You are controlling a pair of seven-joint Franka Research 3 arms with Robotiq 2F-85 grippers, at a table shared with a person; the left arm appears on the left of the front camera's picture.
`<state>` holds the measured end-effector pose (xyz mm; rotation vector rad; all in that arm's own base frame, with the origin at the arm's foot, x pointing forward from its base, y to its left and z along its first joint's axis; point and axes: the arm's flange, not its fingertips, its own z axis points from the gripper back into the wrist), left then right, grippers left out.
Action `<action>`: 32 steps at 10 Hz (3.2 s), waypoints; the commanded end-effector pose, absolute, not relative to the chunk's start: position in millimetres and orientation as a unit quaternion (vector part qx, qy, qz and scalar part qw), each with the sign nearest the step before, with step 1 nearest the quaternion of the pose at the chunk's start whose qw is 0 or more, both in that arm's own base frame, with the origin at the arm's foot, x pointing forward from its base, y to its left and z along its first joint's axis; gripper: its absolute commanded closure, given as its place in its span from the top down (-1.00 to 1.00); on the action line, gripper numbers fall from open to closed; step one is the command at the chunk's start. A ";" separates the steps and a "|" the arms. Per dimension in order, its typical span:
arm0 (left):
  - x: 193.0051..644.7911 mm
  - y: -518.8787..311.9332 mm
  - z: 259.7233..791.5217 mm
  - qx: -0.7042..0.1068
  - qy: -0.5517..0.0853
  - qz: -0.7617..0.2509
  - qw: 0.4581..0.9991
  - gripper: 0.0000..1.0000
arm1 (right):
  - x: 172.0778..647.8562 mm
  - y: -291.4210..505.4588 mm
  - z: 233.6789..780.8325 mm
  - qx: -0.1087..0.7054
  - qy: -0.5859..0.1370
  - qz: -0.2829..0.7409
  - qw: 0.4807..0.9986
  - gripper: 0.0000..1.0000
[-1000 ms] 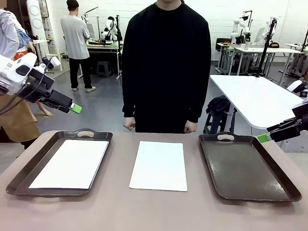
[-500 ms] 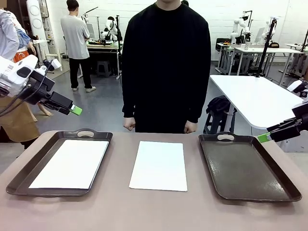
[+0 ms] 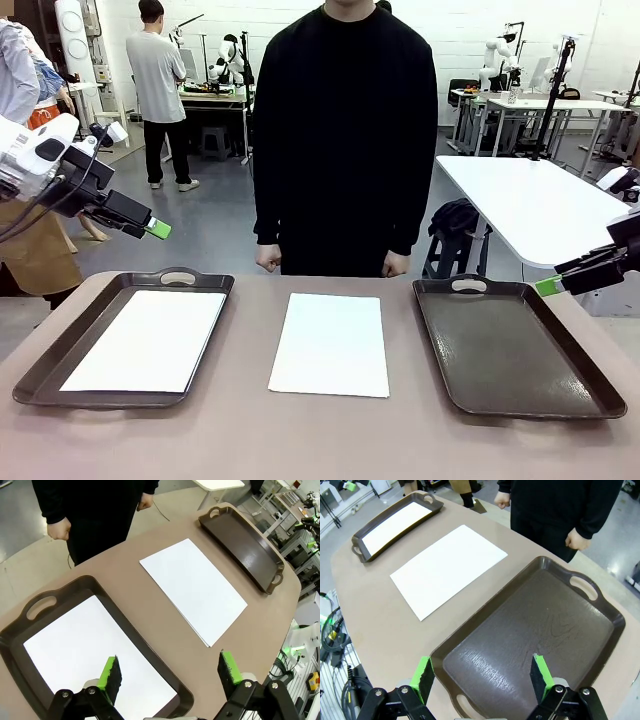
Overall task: Sort the A4 documents.
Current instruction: Receive the A4 Paper.
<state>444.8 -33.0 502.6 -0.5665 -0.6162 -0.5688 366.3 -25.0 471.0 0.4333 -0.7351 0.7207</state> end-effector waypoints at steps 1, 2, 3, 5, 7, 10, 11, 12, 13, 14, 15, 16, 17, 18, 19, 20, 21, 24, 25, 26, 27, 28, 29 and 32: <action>444.3 -32.4 504.4 -0.274 -0.298 -0.273 0.873 1.00 | 370.2 -24.4 469.0 0.215 -0.355 0.348 0.841 1.00; 444.3 -32.4 504.4 -0.274 -0.298 -0.273 0.873 1.00 | 370.2 -24.4 469.0 0.215 -0.355 0.348 0.841 1.00; 444.3 -32.4 504.4 -0.274 -0.298 -0.273 0.873 1.00 | 370.2 -24.4 469.0 0.215 -0.355 0.348 0.841 1.00; 444.3 -32.4 504.4 -0.274 -0.298 -0.273 0.873 1.00 | 370.2 -24.4 469.0 0.215 -0.355 0.348 0.841 1.00; 444.3 -32.4 504.4 -0.274 -0.298 -0.273 0.873 1.00 | 370.2 -24.4 469.0 0.215 -0.355 0.348 0.841 1.00; 444.3 -32.4 504.4 -0.274 -0.298 -0.273 0.873 1.00 | 370.2 -24.4 469.0 0.215 -0.355 0.348 0.841 1.00; 444.3 -32.4 504.4 -0.274 -0.298 -0.273 0.873 1.00 | 370.2 -24.4 469.0 0.215 -0.355 0.348 0.841 1.00; 444.3 -32.4 504.4 -0.274 -0.298 -0.273 0.873 1.00 | 370.2 -24.4 469.0 0.215 -0.355 0.348 0.841 1.00; 444.3 -32.4 504.4 -0.274 -0.298 -0.273 0.873 1.00 | 370.2 -24.4 469.0 0.215 -0.355 0.348 0.841 1.00; 444.3 -32.4 504.4 -0.274 -0.298 -0.273 0.873 1.00 | 370.2 -24.4 469.0 0.215 -0.355 0.348 0.841 1.00; 444.3 -32.4 504.4 -0.274 -0.298 -0.273 0.873 1.00 | 370.2 -24.4 469.0 0.215 -0.355 0.348 0.841 1.00; 444.3 -32.4 504.4 -0.274 -0.298 -0.273 0.873 1.00 | 370.2 -24.4 469.0 0.215 -0.355 0.348 0.841 1.00; 444.3 -32.4 504.4 -0.274 -0.298 -0.273 0.873 1.00 | 370.2 -24.4 469.0 0.215 -0.355 0.348 0.841 1.00; 444.3 -32.4 504.4 -0.274 -0.298 -0.273 0.873 1.00 | 370.2 -24.4 469.0 0.215 -0.355 0.348 0.841 1.00; 444.3 -32.4 504.4 -0.274 -0.298 -0.273 0.873 1.00 | 370.2 -24.4 469.0 0.215 -0.355 0.348 0.841 1.00; 444.3 -32.4 504.4 -0.274 -0.298 -0.273 0.873 1.00 | 370.2 -24.4 469.0 0.215 -0.355 0.348 0.841 1.00; 444.3 -32.4 504.4 -0.274 -0.298 -0.273 0.873 1.00 | 370.2 -24.4 469.0 0.215 -0.355 0.348 0.841 1.00; 444.3 -32.4 504.4 -0.274 -0.298 -0.273 0.873 1.00 | 370.2 -24.4 469.0 0.215 -0.355 0.348 0.841 1.00; 444.3 -32.4 504.4 -0.274 -0.298 -0.273 0.873 1.00 | 370.2 -24.4 469.0 0.215 -0.355 0.348 0.841 1.00; 444.3 -32.4 504.4 -0.274 -0.298 -0.273 0.873 1.00 | 370.2 -24.4 469.0 0.215 -0.355 0.348 0.841 1.00; 444.3 -32.4 504.4 -0.274 -0.298 -0.273 0.873 1.00 | 370.2 -24.4 469.0 0.215 -0.355 0.348 0.841 1.00; 444.3 -32.4 504.4 -0.274 -0.298 -0.273 0.873 1.00 | 370.2 -24.4 469.0 0.215 -0.355 0.348 0.841 1.00; 444.3 -32.4 504.4 -0.274 -0.298 -0.273 0.873 1.00 | 370.2 -24.4 469.0 0.215 -0.355 0.348 0.841 1.00; 444.3 -32.4 504.4 -0.274 -0.298 -0.273 0.873 1.00 | 370.2 -24.4 469.0 0.215 -0.355 0.348 0.841 1.00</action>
